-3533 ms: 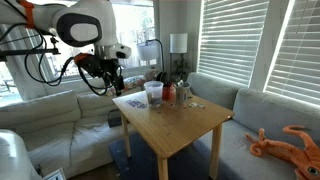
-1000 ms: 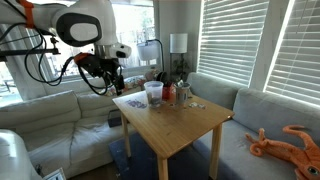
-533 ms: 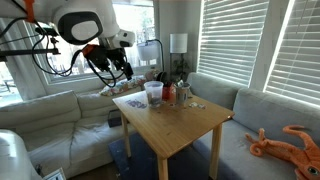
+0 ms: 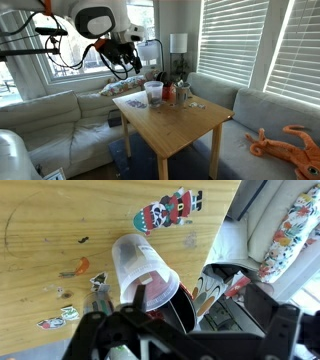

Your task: Pour the contents in the silver cup into the cup on the left

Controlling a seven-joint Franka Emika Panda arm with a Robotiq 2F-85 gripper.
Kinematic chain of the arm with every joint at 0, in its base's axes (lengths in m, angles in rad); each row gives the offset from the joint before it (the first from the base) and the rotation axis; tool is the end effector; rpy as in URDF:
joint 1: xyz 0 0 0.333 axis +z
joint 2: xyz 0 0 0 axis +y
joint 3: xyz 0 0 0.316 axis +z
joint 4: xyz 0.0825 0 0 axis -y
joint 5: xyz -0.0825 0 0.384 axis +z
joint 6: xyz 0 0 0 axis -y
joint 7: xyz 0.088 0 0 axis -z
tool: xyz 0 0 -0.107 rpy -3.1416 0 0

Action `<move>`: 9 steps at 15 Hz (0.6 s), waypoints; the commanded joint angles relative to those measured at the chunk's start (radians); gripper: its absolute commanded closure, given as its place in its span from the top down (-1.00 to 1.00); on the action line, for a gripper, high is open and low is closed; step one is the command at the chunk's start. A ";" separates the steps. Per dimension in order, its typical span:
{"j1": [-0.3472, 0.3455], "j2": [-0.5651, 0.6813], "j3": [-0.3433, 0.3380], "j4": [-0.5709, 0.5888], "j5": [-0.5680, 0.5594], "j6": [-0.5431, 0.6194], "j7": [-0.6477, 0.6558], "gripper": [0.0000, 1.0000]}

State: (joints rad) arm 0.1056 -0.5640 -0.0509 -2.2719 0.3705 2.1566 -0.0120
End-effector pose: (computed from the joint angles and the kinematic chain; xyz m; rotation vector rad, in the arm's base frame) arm 0.4175 0.0331 0.6179 -2.6907 0.0912 -0.5976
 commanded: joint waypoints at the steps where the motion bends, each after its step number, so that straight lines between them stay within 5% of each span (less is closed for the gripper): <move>1: -0.009 0.004 0.006 0.004 0.005 -0.005 -0.004 1.00; 9: -0.041 0.083 0.012 0.037 -0.001 0.083 0.055 1.00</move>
State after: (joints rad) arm 0.1023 -0.5491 -0.0512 -2.2709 0.3705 2.1729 0.0025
